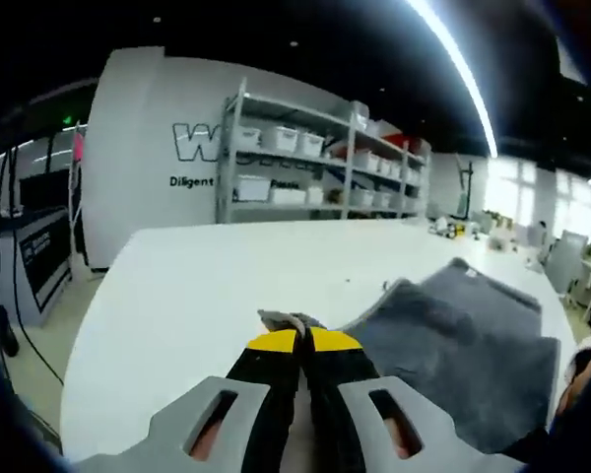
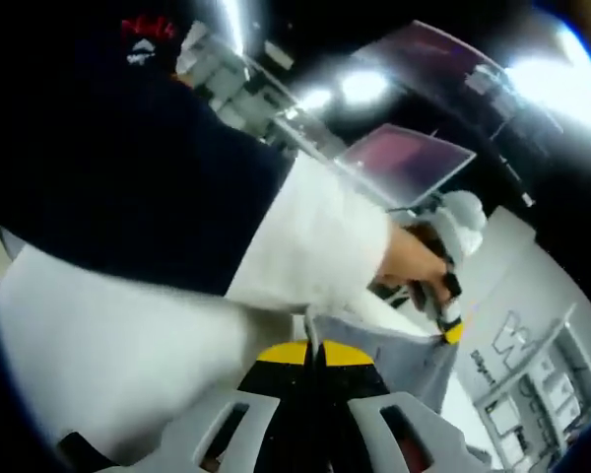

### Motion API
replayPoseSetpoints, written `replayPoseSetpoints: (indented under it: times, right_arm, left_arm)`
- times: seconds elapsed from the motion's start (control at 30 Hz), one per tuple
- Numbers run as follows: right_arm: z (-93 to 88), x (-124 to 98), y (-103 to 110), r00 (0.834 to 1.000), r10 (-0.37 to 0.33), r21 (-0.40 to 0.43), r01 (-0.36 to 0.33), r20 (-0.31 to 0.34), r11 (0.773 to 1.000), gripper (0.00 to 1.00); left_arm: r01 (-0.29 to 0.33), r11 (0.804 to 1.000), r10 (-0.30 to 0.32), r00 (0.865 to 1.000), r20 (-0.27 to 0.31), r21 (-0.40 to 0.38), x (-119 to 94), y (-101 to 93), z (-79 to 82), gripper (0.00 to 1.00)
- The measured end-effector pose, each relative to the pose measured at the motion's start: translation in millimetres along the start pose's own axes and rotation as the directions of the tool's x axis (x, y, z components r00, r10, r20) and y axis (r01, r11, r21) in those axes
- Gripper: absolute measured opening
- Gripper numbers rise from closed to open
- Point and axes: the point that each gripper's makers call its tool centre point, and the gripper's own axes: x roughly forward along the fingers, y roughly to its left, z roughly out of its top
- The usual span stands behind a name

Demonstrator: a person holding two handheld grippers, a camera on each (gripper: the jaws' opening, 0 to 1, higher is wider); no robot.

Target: Open the folded towel by lifting each exposed corner and separating the folded layers until the towel lies flat within the target outline without major curled edges

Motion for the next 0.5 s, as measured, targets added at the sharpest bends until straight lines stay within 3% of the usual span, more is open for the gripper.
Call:
replayPoseSetpoints:
  times: [0.13, 0.3, 0.5]
  right_arm:
    - [2.8, 8, 1, 1.000, 0.009, 0.032, -0.009, 0.004, 0.999, 0.00]
    - [9.4, 16, -1, 1.000, 0.014, 0.106, -0.016, 0.020, 0.994, 0.00]
    - [12.3, 22, 2, 1.000, 0.016, 0.113, -0.018, 0.018, 0.993, 0.00]
  left_arm:
    - [-0.072, 0.997, 0.072, 0.997, -0.022, 0.037, -5, 12.7, -4.5, 0.02]
    - [-0.090, 0.995, 0.091, 0.995, -0.029, 0.054, -6, 19.1, -7.0, 0.02]
    - [-0.110, 0.993, 0.112, 0.993, -0.028, 0.041, -9, 28.2, -5.6, 0.02]
